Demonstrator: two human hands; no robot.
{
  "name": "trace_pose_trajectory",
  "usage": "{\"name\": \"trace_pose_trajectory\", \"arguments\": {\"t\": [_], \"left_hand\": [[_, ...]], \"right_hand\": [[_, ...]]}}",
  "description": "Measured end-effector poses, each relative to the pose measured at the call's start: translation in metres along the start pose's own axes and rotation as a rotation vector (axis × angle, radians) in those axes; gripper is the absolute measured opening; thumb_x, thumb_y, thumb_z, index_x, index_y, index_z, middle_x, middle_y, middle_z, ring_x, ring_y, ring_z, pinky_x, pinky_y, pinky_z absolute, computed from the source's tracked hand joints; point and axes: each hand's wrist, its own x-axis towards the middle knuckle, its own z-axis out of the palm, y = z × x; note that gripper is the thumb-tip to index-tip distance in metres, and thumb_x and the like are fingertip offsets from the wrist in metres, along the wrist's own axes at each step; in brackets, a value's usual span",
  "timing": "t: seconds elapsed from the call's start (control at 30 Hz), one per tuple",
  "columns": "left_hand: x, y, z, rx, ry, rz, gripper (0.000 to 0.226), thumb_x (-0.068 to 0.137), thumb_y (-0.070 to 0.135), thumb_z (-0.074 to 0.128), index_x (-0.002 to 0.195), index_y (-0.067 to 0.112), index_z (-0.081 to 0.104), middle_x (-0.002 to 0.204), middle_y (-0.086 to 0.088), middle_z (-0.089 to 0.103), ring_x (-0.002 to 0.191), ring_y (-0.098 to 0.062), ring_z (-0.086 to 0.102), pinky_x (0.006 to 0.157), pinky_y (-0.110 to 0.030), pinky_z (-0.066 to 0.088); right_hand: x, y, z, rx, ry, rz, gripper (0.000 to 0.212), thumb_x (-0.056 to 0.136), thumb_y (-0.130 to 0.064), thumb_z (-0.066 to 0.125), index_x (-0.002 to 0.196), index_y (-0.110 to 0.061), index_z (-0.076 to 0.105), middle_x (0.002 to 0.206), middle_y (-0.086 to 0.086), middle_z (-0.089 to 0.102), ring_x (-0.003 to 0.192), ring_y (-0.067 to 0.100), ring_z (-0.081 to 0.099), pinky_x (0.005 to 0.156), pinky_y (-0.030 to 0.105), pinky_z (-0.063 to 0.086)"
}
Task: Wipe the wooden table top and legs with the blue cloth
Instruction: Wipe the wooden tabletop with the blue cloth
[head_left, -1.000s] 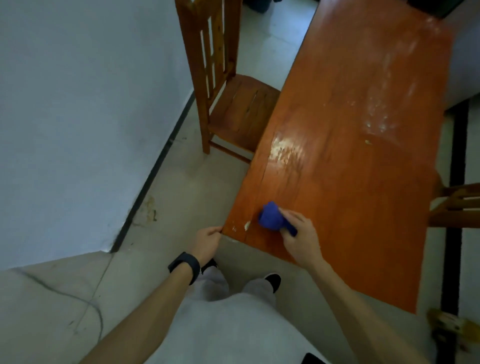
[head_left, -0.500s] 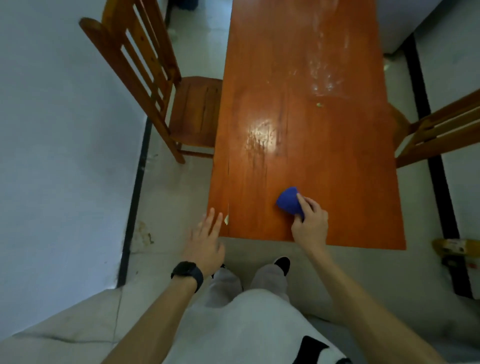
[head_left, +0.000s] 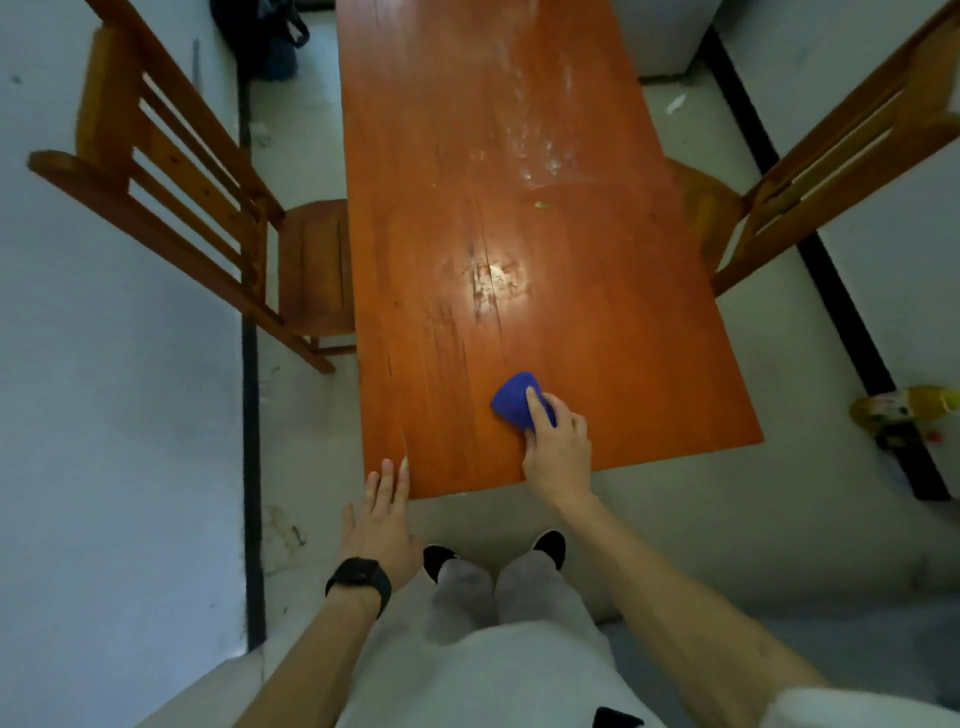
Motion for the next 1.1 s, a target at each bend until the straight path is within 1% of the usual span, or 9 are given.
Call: {"name": "trace_pose_trajectory", "arguments": {"t": [0.17, 0.33, 0.5, 0.57, 0.73, 0.83, 0.9, 1.0, 1.1], "left_hand": [[0.005, 0.024, -0.003, 0.004, 0.057, -0.072, 0.086, 0.094, 0.038, 0.047, 0.156, 0.021, -0.011, 0.164, -0.01, -0.006, 0.15, -0.031, 0.006, 0.121, -0.049, 0.015], [0.008, 0.046, -0.007, 0.07, 0.072, -0.051, 0.085, 0.094, 0.035, 0.049, 0.155, 0.03, -0.011, 0.164, -0.003, -0.009, 0.151, -0.025, 0.005, 0.121, -0.048, 0.015], [0.01, 0.084, -0.002, 0.166, 0.009, 0.025, 0.081, 0.096, 0.033, 0.044, 0.154, 0.035, -0.014, 0.163, 0.002, -0.015, 0.151, -0.025, 0.0, 0.121, -0.049, 0.013], [0.014, 0.095, 0.0, 0.18, -0.072, 0.021, 0.081, 0.097, 0.034, 0.043, 0.152, 0.039, -0.016, 0.162, 0.003, -0.02, 0.151, -0.026, -0.004, 0.121, -0.051, 0.01], [0.015, 0.107, 0.009, 0.196, -0.11, -0.036, 0.088, 0.095, 0.034, 0.048, 0.15, 0.041, -0.02, 0.16, 0.002, -0.026, 0.15, -0.028, -0.011, 0.12, -0.056, 0.009], [0.012, 0.106, 0.011, 0.214, -0.08, -0.06, 0.091, 0.095, 0.031, 0.05, 0.149, 0.042, -0.022, 0.16, 0.002, -0.027, 0.15, -0.028, -0.011, 0.12, -0.057, 0.011], [0.011, 0.108, 0.008, 0.206, -0.085, -0.075, 0.09, 0.095, 0.031, 0.05, 0.15, 0.041, -0.02, 0.161, 0.002, -0.025, 0.151, -0.028, -0.008, 0.12, -0.056, 0.01], [0.01, 0.117, 0.002, 0.162, -0.114, -0.091, 0.08, 0.097, 0.032, 0.047, 0.154, 0.037, -0.009, 0.163, -0.001, -0.017, 0.15, -0.031, 0.001, 0.12, -0.052, 0.012], [0.007, 0.13, -0.008, 0.047, -0.131, -0.073, 0.062, 0.1, 0.034, 0.045, 0.155, 0.029, 0.017, 0.165, -0.005, 0.002, 0.147, -0.03, 0.02, 0.12, -0.043, 0.022]], "right_hand": [[-0.066, -0.001, 0.005, 0.118, -0.484, -0.429, 0.06, 0.089, -0.014, 0.054, 0.147, -0.028, 0.044, 0.142, 0.004, 0.047, 0.112, 0.031, 0.046, 0.096, 0.042, 0.045], [-0.038, 0.01, 0.007, -0.009, -0.179, -0.34, 0.066, 0.087, -0.02, 0.064, 0.146, -0.035, 0.037, 0.137, 0.01, 0.049, 0.098, 0.034, 0.053, 0.076, 0.045, 0.052], [-0.017, 0.052, -0.006, -0.193, -0.148, -0.356, 0.08, 0.076, -0.028, 0.078, 0.145, -0.04, 0.038, 0.144, 0.007, 0.046, 0.109, 0.03, 0.054, 0.073, 0.041, 0.048], [-0.007, 0.088, -0.024, -0.189, -0.137, -0.22, 0.08, 0.081, -0.021, 0.071, 0.147, -0.042, 0.031, 0.147, 0.007, 0.04, 0.112, 0.032, 0.048, 0.076, 0.043, 0.046], [0.011, 0.219, -0.093, -0.121, 0.017, 0.526, 0.066, 0.098, -0.022, 0.049, 0.155, -0.033, 0.019, 0.151, 0.022, 0.027, 0.121, 0.044, 0.042, 0.099, 0.052, 0.041], [0.008, 0.276, -0.101, 0.17, -0.015, 0.905, 0.066, 0.095, -0.022, 0.048, 0.155, -0.021, 0.021, 0.149, 0.027, 0.032, 0.129, 0.043, 0.042, 0.107, 0.047, 0.038], [-0.003, 0.277, -0.099, 0.349, -0.042, 0.959, 0.061, 0.091, -0.027, 0.044, 0.151, -0.021, 0.03, 0.145, 0.025, 0.043, 0.126, 0.04, 0.048, 0.105, 0.048, 0.043], [-0.027, 0.236, -0.11, 0.5, 0.119, 0.915, 0.052, 0.104, -0.026, 0.039, 0.154, -0.018, 0.028, 0.152, 0.02, 0.037, 0.137, 0.037, 0.038, 0.112, 0.047, 0.032], [-0.049, 0.192, -0.118, 0.616, 0.198, 0.704, 0.051, 0.104, -0.026, 0.044, 0.153, -0.02, 0.032, 0.155, 0.011, 0.036, 0.14, 0.031, 0.035, 0.112, 0.043, 0.03]]}}
